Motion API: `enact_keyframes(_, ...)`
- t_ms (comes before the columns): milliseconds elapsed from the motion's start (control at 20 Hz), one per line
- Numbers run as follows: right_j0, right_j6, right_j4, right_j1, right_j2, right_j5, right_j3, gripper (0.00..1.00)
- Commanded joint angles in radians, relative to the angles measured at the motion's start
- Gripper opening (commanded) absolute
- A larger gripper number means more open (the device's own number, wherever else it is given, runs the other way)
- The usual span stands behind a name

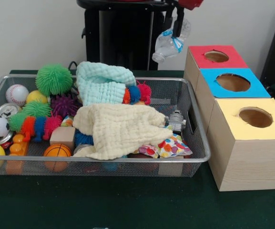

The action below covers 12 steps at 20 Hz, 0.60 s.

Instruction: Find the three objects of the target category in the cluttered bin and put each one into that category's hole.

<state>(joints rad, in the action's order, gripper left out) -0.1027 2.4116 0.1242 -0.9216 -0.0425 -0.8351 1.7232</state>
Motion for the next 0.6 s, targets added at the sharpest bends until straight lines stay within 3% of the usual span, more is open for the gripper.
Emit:
enact_keyframes(50, 0.077, 0.389, -0.073, 0.059, -0.095, -0.021, 0.066, 0.00)
enact_keyframes(600, 0.120, 0.468, -0.236, 0.116, -0.126, -0.103, -0.018, 0.00)
